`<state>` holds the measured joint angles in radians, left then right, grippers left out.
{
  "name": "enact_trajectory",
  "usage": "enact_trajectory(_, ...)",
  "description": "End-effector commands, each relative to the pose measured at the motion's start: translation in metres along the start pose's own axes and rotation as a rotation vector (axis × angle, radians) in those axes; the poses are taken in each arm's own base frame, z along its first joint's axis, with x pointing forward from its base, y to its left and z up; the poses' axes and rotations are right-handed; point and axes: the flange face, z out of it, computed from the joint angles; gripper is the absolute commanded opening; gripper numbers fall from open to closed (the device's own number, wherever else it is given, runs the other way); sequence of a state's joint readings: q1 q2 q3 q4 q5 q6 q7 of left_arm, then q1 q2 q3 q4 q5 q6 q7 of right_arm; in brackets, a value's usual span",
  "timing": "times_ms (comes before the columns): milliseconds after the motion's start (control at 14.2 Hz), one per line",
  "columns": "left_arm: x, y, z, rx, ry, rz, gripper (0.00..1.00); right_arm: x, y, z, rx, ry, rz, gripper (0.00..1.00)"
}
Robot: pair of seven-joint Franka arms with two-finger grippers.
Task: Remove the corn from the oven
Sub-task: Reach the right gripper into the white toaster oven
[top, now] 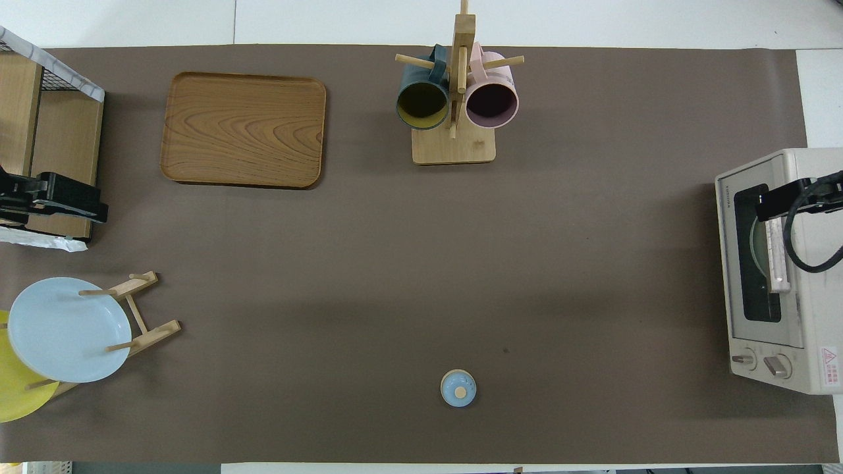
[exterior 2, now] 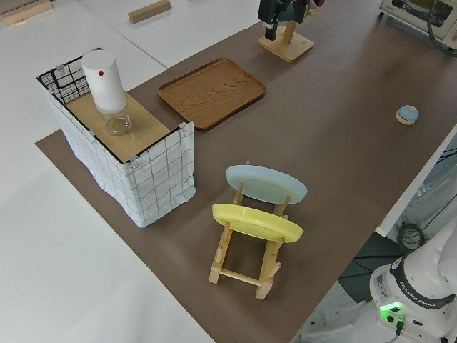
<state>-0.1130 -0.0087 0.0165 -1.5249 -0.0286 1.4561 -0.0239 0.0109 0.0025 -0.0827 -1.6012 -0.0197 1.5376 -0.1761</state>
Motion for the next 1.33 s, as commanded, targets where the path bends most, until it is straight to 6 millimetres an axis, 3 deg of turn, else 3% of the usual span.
enact_trajectory(0,-0.007,-0.003,-0.001,0.017,0.002,0.007,1.00,-0.013,0.000,0.026,0.020,0.041,-0.030,0.00)
enact_trajectory(281,-0.007,-0.002,-0.001,0.017,0.002,0.010,1.00,-0.015,0.010,0.081,0.003,0.048,-0.060,0.00)
enact_trajectory(421,-0.007,-0.002,-0.001,0.017,0.004,0.013,1.00,-0.019,0.045,0.098,0.005,0.033,0.002,0.00)
enact_trajectory(492,-0.007,-0.002,0.000,0.017,-0.001,0.013,1.00,-0.019,0.052,0.105,-0.001,0.018,0.010,0.00)
enact_trajectory(913,-0.009,-0.003,0.004,0.017,-0.010,0.003,1.00,-0.023,0.077,0.128,-0.032,0.008,0.021,0.00)
enact_trajectory(1264,-0.009,-0.007,0.004,0.017,-0.010,-0.001,1.00,-0.025,0.085,0.140,-0.035,0.011,0.033,0.00)
